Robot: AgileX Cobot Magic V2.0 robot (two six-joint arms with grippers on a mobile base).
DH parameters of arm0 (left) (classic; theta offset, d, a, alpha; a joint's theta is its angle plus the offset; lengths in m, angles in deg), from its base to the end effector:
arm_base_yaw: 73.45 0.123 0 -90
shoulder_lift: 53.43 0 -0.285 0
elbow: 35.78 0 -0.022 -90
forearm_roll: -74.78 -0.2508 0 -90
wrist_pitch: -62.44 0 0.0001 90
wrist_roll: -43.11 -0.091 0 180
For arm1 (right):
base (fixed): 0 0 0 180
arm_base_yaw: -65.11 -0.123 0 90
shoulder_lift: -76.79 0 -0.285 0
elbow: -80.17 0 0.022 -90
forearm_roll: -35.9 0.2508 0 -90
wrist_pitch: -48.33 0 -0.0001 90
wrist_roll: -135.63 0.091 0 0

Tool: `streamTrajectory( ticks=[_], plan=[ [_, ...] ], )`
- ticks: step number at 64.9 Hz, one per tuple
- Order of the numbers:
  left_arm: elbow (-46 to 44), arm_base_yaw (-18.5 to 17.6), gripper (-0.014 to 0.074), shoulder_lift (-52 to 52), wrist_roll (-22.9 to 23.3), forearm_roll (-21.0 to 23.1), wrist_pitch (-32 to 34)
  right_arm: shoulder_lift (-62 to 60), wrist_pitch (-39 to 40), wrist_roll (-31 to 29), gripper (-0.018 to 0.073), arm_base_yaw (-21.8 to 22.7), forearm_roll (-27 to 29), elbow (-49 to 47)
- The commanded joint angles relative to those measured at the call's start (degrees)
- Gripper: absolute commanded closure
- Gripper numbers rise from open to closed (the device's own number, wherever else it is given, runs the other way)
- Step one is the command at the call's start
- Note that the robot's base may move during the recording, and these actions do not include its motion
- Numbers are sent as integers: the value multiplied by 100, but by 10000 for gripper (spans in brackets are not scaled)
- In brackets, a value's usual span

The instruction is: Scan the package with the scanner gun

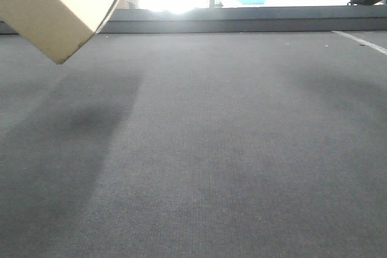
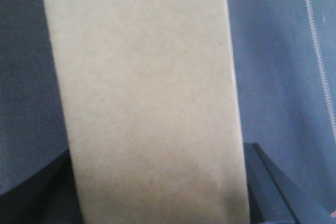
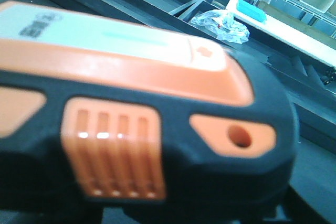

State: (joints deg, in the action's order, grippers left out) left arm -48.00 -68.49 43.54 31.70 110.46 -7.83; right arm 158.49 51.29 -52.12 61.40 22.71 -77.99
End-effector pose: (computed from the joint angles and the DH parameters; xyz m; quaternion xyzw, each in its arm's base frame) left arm 0.3223 -0.0222 0.3842 0.0137 0.9301 -0.2715 0.2470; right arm 0.2966 0.0203 0.3508 -0.1679 0.7512 -0.0910 0.6319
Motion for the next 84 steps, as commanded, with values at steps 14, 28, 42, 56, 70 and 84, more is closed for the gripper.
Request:
streamTrajectory(
  ticks=[14, 28, 42, 56, 70, 84],
  plan=[
    [3, 5, 707, -80, 5, 59, 30, -87, 630, -30, 693, 133, -67, -108],
    [3, 5, 707, -80, 5, -197, 30, 18, 905, -30, 693, 133, -67, -117],
    [3, 5, 707, -80, 5, -425, 30, 45, 949, -30, 693, 148, -67, -117],
    [3, 5, 707, -143, 5, -600, 30, 45, 949, -30, 693, 374, -67, -117],
    [3, 5, 707, -208, 5, -600, 30, 45, 1033, -30, 693, 462, -16, -117],
    [3, -5, 707, -209, 5, -600, 30, 89, 1058, -30, 708, 462, 60, -117]
  ],
)
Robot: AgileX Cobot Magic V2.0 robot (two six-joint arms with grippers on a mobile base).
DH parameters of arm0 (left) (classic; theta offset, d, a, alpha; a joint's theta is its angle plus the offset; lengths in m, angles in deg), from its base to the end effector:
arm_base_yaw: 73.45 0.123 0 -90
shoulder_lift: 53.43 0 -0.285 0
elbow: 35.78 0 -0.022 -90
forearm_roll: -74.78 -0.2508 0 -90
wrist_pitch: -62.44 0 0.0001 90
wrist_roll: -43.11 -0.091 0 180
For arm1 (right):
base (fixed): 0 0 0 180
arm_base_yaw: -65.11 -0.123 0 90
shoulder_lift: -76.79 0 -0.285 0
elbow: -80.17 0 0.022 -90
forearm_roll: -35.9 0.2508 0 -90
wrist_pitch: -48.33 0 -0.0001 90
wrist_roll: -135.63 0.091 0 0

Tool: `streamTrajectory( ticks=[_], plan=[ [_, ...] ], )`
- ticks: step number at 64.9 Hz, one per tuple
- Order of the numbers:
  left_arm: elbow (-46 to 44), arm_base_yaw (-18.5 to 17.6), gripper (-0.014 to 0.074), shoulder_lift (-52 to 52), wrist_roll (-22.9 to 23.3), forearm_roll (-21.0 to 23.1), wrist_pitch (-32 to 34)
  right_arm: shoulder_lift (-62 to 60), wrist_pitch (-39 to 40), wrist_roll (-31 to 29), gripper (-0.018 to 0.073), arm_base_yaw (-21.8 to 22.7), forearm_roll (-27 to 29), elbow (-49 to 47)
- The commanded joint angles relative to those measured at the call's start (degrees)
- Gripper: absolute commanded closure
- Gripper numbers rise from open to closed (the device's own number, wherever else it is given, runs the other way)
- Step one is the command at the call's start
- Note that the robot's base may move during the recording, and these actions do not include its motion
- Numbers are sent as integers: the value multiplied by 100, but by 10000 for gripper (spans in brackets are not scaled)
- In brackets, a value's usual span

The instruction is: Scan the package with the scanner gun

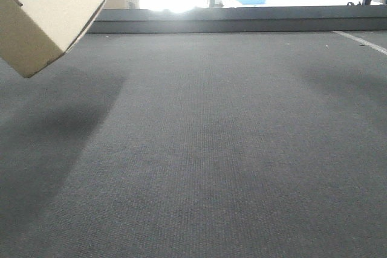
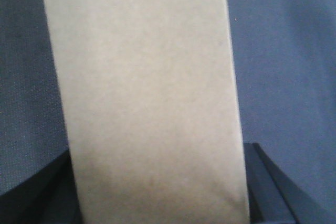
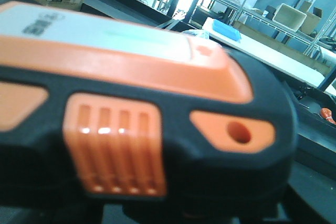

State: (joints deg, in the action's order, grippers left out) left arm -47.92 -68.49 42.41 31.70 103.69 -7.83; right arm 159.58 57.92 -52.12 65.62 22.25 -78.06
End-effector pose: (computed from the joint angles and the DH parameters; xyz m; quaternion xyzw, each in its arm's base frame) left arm 0.3169 -0.0141 0.3847 0.0239 0.9436 -0.2143 0.2512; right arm 0.3031 0.0009 0.3556 -0.1458 0.7241 -0.1127 0.6646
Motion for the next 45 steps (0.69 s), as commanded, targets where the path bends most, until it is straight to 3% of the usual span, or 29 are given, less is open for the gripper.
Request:
streamTrajectory(
  ticks=[1, 18, 45],
  plan=[
    [-5, -5, 707, -95, 5, 77, 30, -20, 396, -30, 708, 40, 147, -110],
    [-5, -22, 707, -95, 5, 77, 30, -20, 404, -30, 714, 313, 557, -110],
    [-5, -22, 707, -95, 5, 77, 30, 37, 224, -288, 714, 462, 587, -110]
  ],
)
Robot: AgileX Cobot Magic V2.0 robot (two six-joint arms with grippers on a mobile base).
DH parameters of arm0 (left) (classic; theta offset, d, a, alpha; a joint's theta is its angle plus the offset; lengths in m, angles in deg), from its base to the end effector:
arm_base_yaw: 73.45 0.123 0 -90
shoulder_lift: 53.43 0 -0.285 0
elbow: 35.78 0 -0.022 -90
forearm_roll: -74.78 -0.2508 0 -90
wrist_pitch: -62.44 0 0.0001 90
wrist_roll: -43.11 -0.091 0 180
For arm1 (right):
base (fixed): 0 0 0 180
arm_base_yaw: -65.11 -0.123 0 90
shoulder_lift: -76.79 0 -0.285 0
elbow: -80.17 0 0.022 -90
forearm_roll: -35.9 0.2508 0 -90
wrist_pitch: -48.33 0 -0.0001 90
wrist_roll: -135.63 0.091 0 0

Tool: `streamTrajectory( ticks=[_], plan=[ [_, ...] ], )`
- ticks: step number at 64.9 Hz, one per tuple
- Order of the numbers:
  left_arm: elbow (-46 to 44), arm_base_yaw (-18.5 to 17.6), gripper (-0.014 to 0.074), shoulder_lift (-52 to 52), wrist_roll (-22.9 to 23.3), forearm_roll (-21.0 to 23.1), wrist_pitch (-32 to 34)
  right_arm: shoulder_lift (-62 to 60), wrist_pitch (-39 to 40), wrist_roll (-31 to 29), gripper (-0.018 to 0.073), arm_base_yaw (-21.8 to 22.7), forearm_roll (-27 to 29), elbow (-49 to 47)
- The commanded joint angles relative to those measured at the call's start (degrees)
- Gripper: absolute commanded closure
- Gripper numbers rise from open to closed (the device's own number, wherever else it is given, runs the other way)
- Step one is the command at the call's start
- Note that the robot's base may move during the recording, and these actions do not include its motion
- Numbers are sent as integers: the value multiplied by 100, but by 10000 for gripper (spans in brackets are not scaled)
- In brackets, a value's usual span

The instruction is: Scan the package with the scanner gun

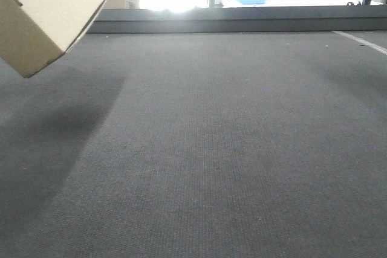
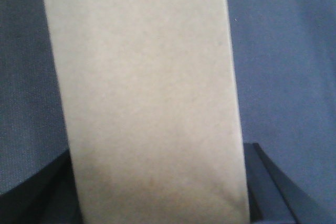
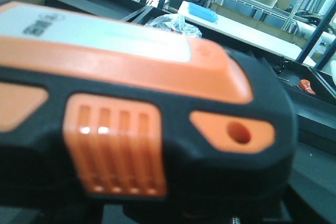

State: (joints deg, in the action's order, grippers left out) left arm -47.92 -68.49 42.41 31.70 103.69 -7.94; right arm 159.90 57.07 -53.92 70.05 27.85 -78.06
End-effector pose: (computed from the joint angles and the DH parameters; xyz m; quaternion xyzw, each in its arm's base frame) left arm 0.3168 -0.0141 0.3846 0.0242 0.9438 -0.2145 0.2503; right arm 0.3033 -0.0243 0.3528 -0.0885 0.7392 -0.1222 0.6564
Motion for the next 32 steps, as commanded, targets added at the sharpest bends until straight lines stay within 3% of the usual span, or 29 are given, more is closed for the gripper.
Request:
streamTrajectory(
  ticks=[1, 32],
  plan=[
    [-5, -22, 707, -95, 5, 77, 41, 4, 309, -108, 714, 19, 27, -110],
    [-5, -19, 707, -95, 5, 134, 41, 329, 497, -118, 714, 9, -206, -110]
  ],
)
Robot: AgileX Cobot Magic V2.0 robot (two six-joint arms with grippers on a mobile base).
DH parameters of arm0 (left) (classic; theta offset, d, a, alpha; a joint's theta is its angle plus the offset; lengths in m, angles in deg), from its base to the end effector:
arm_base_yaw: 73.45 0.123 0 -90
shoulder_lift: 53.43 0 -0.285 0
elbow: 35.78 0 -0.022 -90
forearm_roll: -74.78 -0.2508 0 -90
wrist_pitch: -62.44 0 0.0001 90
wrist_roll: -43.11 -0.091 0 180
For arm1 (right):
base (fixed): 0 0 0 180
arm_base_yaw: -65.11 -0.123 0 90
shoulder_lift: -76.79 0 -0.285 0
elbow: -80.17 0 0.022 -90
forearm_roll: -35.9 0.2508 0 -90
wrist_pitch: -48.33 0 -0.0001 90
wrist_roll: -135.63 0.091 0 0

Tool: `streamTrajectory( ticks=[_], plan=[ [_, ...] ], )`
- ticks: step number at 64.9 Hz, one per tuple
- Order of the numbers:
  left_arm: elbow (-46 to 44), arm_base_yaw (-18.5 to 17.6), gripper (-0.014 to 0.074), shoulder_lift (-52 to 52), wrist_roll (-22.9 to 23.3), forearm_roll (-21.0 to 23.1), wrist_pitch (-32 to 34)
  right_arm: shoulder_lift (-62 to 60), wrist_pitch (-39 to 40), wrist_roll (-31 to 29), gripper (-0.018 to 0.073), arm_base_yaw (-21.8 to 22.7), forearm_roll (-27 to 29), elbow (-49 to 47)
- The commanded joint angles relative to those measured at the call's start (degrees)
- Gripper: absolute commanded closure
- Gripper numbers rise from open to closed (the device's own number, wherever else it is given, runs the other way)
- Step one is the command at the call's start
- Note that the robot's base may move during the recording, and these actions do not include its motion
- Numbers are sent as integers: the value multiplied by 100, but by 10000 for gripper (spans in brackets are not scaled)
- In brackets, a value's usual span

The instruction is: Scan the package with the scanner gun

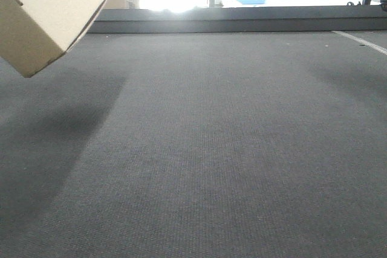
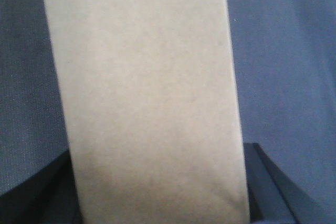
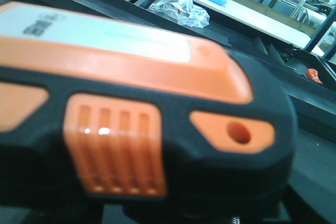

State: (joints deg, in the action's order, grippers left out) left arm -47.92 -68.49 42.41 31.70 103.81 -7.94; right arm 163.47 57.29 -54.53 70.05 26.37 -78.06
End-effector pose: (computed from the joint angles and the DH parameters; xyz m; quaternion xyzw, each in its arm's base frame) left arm 0.3168 -0.0143 0.3847 0.0241 0.9436 -0.2155 0.2503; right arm 0.3171 -0.0251 0.3337 -0.1055 0.7565 -0.1274 0.6327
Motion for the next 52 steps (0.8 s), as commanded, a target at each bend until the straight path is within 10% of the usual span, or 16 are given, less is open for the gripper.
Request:
streamTrajectory(
  ticks=[1, 52],
  plan=[
    [-5, -19, 707, -95, 5, 122, 41, -28, 474, -57, 714, 9, -59, -110],
    [-5, -61, 707, -95, 5, 188, 41, -12, 742, -45, 714, -286, 83, -123]
  ],
)
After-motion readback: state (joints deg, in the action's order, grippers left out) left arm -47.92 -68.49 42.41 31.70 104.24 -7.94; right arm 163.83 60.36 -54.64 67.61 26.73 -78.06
